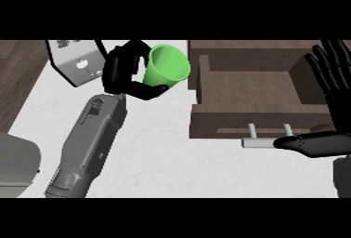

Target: Pick up the cup, place it into the drawer and close the drawer

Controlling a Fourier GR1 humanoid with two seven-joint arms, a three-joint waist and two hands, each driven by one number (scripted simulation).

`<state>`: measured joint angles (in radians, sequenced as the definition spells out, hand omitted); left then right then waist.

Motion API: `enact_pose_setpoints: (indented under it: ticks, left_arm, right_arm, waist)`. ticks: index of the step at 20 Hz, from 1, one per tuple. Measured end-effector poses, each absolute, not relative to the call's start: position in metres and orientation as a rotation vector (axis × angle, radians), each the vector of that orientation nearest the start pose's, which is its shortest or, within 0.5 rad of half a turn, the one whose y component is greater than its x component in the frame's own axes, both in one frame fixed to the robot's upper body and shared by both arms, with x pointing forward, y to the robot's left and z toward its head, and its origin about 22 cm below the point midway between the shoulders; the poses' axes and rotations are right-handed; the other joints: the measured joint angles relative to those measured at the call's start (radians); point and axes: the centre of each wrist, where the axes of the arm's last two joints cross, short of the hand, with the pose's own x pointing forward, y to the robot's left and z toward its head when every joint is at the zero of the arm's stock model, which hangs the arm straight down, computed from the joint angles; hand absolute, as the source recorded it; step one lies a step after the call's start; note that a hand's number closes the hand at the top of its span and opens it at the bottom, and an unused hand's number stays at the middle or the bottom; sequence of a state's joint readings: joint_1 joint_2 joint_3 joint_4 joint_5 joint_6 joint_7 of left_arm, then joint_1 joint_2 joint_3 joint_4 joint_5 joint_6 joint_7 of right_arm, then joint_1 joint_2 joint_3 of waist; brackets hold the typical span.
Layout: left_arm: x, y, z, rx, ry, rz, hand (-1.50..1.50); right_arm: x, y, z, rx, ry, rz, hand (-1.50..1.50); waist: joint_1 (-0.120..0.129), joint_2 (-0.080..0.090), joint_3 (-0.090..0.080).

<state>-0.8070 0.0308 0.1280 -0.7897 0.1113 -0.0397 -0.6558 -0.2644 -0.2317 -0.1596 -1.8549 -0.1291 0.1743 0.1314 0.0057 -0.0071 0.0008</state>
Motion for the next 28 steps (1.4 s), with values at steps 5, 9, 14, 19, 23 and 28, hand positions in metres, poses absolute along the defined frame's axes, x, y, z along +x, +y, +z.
enact_pose_setpoints:
  ticks: [5, 9, 14, 19, 23, 28]
  left_arm:
    - [0.421, 0.114, 0.114, -0.265, -2.158, -0.128, 1.50]
    - [0.428, 0.080, 0.151, -0.224, -2.132, -0.148, 1.50]
    - [0.437, 0.051, 0.172, -0.153, -2.024, -0.192, 1.50]
    - [0.443, 0.036, 0.167, -0.050, -1.932, -0.235, 1.50]
    - [0.445, 0.033, 0.158, -0.004, -1.856, -0.309, 1.50]
    - [0.444, 0.036, 0.137, 0.011, -1.757, -0.411, 1.50]
  right_arm:
    - [0.277, -0.275, 0.143, -0.006, -1.984, 0.251, -1.50]
    - [0.279, -0.277, 0.139, 0.000, -1.990, 0.251, -1.50]
    - [0.280, -0.273, 0.141, 0.013, -1.998, 0.258, -1.50]
    - [0.286, -0.267, 0.143, 0.047, -2.009, 0.291, -1.50]
    - [0.287, -0.261, 0.145, 0.070, -2.018, 0.306, -1.50]
    - [0.292, -0.253, 0.152, 0.106, -2.035, 0.337, -1.50]
  waist:
    - [-0.009, 0.003, 0.000]
    - [-0.025, 0.008, 0.000]
    - [-0.043, 0.013, 0.000]
    - [-0.082, 0.024, 0.001]
    - [-0.107, 0.032, 0.001]
    - [-0.152, 0.043, 0.002]
